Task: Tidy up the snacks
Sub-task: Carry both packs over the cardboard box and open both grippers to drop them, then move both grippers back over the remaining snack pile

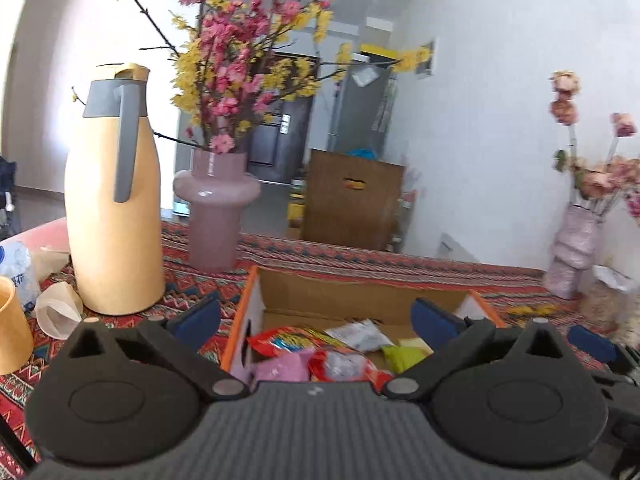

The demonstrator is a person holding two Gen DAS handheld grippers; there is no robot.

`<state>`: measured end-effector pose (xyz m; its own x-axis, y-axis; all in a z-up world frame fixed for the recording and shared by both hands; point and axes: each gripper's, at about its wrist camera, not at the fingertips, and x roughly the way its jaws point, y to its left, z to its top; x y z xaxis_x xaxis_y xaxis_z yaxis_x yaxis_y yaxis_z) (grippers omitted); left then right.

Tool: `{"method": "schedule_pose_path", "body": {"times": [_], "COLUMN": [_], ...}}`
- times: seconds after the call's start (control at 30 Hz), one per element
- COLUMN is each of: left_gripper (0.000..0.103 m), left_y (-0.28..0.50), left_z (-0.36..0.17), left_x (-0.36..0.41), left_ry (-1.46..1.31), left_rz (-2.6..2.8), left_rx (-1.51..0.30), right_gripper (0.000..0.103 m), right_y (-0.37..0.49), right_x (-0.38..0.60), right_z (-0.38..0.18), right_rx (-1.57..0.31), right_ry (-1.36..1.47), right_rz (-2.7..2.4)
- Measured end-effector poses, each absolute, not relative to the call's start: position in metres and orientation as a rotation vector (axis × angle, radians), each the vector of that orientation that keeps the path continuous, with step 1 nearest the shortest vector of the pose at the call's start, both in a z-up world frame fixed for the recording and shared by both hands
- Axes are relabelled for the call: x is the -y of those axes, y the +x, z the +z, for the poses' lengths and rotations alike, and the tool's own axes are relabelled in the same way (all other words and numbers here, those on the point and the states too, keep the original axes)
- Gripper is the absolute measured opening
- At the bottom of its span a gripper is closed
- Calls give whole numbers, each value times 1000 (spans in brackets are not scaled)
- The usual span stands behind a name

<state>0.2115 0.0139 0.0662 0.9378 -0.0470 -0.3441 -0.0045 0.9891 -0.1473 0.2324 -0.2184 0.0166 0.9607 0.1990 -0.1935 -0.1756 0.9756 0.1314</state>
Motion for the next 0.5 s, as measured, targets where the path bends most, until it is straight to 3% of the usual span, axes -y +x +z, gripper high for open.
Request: {"method": "schedule_pose_path", "body": {"times": [0.23, 0.5], "left_gripper": [103, 103], "left_y": [170, 144], "left_z": [66, 26], "left_x": [-28, -43], "left_ry": [-81, -30], "left_rz": [-12, 26], "left_rx": [-348, -442], "right_gripper": [103, 103], "right_y": [171, 135], "right_x": [226, 237], "right_z": [36, 22], "right_rx": [-154, -220], "right_ry": [76, 50], "right_rz": [248, 251]}}
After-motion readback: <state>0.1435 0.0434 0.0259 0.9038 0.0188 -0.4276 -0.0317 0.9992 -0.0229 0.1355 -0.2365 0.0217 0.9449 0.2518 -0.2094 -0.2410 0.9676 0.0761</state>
